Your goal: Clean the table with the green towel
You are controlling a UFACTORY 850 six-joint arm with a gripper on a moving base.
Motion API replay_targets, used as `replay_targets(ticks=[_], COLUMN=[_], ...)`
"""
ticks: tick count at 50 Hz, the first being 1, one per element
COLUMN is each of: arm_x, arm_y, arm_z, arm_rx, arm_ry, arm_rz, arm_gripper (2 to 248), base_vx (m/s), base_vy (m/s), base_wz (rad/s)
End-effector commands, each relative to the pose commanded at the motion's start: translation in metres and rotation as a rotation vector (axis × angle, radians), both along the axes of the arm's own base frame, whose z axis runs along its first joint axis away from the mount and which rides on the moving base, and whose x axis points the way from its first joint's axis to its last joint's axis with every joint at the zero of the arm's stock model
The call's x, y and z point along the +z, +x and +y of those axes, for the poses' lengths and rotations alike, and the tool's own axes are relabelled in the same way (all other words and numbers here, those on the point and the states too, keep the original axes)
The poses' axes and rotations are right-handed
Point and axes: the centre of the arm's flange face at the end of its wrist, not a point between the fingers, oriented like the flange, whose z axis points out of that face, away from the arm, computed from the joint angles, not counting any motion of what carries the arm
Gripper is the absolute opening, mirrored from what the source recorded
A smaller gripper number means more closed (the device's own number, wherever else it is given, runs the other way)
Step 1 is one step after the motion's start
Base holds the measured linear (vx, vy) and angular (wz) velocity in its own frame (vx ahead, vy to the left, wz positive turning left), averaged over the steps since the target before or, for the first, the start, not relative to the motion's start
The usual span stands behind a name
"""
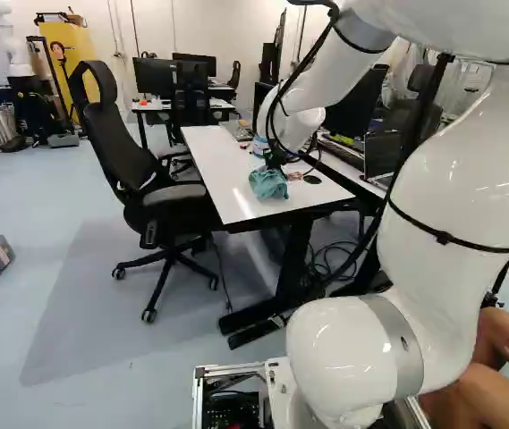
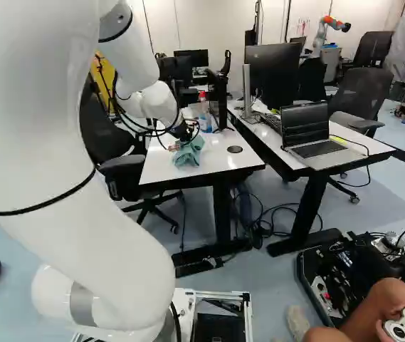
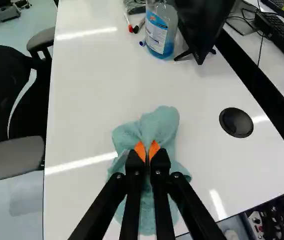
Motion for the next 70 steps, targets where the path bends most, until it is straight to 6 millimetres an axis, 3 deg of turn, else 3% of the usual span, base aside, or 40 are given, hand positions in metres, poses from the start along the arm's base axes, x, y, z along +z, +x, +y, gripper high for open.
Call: replay_targets(ticks=[27, 53, 70], arm_x=[0.001, -0.001, -0.006], arm_y=[0.050, 0.101, 0.107], arm_z=[-0.028, -0.024, -0.024], arm_rx=[-0.051, -0.039, -0.039], arm_ry=[-0.002, -0.003, -0.003], arm_rz=[-0.050, -0.082, -0.089], arm_gripper=[28, 28, 28], base_vx=[0.000, 0.000, 0.000], base_vy=[0.000, 0.000, 0.000], base_wz=[0.000, 0.000, 0.000])
